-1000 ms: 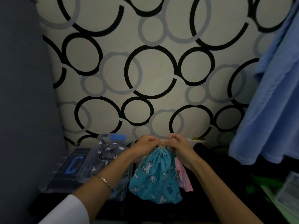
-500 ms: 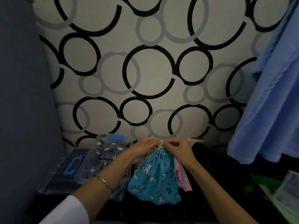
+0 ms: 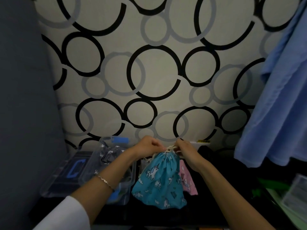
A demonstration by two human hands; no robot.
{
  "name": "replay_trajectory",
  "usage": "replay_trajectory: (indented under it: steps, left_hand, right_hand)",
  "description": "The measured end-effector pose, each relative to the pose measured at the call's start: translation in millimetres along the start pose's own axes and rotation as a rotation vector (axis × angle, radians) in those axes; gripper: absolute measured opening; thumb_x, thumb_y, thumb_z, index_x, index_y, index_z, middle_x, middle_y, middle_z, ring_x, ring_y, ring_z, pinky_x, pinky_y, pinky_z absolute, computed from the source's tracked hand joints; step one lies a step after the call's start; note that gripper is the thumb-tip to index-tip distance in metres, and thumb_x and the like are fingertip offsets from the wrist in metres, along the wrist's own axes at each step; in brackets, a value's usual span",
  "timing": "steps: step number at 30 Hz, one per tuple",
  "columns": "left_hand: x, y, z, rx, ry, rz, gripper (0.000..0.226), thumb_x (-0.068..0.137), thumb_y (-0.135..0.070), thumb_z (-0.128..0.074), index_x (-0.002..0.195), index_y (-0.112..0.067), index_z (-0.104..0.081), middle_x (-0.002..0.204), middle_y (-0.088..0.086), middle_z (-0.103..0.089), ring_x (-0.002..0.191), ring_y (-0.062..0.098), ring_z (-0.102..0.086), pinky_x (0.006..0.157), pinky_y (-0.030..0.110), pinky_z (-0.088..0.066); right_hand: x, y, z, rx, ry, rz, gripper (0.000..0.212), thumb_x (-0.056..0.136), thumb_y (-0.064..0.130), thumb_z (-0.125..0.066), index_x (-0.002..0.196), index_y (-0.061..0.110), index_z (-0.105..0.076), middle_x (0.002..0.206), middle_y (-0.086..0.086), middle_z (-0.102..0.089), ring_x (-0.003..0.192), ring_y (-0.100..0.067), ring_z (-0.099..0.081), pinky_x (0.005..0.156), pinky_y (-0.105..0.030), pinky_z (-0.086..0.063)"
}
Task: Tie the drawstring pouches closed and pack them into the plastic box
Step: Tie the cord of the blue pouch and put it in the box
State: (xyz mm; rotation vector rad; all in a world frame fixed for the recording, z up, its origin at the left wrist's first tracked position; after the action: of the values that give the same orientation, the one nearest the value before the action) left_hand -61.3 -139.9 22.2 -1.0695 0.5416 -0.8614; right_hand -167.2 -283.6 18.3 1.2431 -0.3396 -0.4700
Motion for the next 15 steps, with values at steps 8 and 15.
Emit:
replay_trajectory:
  steps: [8,15]
  left_hand:
    - [-3,5,14,0.333,-0.061,-0.110,0.014,0.090,-0.027,-0.067,0.092,-0.017,-0.076,0.084,-0.007,-0.072,0.080,0.003,-0.065,0.075,0.021,-0.053]
    - [-8,-5,2,0.471,-0.145,-0.241,0.013,0.088,-0.027,-0.069,0.093,-0.019,-0.078,0.075,-0.018,-0.062,0.072,-0.013,-0.056,0.064,0.005,-0.042]
  right_hand:
    - [-4,-3,14,0.026,0.112,-0.049,0.014,0.091,0.007,-0.043,0.078,0.009,-0.049,0.090,-0.015,-0.052,0.090,-0.028,-0.052,0.095,-0.047,-0.047]
    - [3,9,10,-0.193,0.236,-0.116,0.030,0.095,0.027,-0.054,0.077,0.005,-0.064,0.072,-0.012,-0.061,0.058,-0.017,-0.055,0.058,-0.028,-0.045]
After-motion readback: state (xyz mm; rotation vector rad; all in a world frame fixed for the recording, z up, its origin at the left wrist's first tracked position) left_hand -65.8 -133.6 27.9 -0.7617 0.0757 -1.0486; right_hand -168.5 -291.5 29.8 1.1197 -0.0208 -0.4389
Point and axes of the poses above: each hand's wrist, its own x-axis towards the middle knuckle, its own z-axis out of the back of the hand, y = z × x, the point moved 2 cm from there along x, towards the middle knuckle
